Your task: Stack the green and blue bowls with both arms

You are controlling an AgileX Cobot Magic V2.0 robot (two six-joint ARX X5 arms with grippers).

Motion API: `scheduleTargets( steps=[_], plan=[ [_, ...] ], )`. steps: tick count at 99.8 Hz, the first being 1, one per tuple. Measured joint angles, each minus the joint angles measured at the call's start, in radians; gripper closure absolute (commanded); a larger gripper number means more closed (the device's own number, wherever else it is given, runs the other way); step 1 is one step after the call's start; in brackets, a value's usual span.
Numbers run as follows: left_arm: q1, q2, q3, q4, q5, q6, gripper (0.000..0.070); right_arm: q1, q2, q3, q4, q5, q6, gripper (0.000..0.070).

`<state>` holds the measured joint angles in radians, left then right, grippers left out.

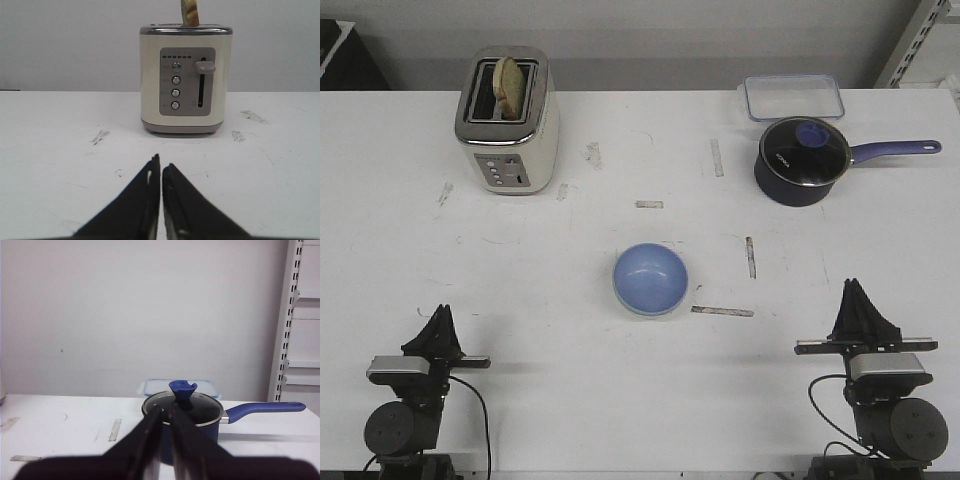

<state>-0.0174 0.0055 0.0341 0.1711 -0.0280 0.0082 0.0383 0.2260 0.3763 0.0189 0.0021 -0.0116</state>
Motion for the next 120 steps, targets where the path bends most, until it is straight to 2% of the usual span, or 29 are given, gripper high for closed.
scheduleTargets(
  steps=[109, 120],
  plan=[
    [0.0, 0.0, 0.0, 0.0, 0.0, 0.02, 0.0699, 0.0, 0.0, 0.0, 0.0, 0.0, 0.0, 0.0687],
    [0.0, 0.0, 0.0, 0.0, 0.0, 0.02, 0.0699, 0.0, 0.0, 0.0, -0.007, 0.019, -0.001, 0.0687]
  ],
)
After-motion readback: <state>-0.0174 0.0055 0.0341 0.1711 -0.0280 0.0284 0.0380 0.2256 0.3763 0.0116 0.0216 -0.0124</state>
